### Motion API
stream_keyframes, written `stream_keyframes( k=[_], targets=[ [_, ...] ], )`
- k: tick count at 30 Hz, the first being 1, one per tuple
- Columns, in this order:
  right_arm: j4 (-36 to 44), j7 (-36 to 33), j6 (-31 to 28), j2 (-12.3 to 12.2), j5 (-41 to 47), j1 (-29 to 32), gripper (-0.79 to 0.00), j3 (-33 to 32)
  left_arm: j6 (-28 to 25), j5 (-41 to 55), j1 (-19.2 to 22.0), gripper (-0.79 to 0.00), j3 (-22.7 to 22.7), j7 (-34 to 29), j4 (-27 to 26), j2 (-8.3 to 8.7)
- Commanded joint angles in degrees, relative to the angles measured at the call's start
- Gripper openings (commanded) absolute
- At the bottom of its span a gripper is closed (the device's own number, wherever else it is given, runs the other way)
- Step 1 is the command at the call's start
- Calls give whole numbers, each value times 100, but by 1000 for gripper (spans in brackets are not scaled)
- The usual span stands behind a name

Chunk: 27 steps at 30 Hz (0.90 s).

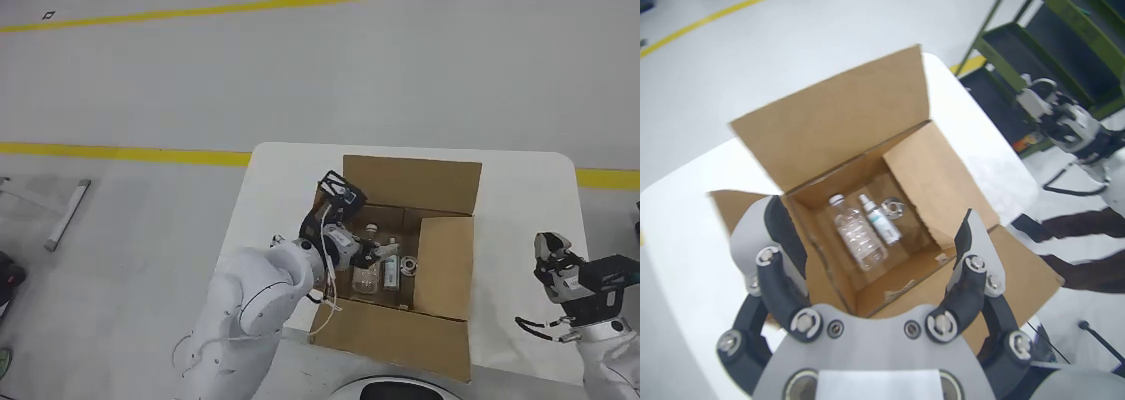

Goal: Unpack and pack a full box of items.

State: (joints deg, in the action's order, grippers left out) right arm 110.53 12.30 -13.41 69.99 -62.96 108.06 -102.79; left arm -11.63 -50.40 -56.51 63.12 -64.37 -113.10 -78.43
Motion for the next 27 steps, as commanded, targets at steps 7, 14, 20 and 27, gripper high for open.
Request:
stream_keyframes(
  k=[7,14,20,27],
  targets=[
    [-520,88,49,18,-48,110,-785,-72,-243,1581,458,0,-738,108,1277,-140],
    [-582,172,68,34,-186,153,-785,-20,-293,1623,584,0,-761,111,1477,-146],
    [-578,194,123,48,-337,147,-785,58,-269,1674,533,0,-759,201,1484,-147],
    [-593,157,186,52,-699,76,-785,174,-51,2643,584,0,-1061,713,2469,-262]
  ],
)
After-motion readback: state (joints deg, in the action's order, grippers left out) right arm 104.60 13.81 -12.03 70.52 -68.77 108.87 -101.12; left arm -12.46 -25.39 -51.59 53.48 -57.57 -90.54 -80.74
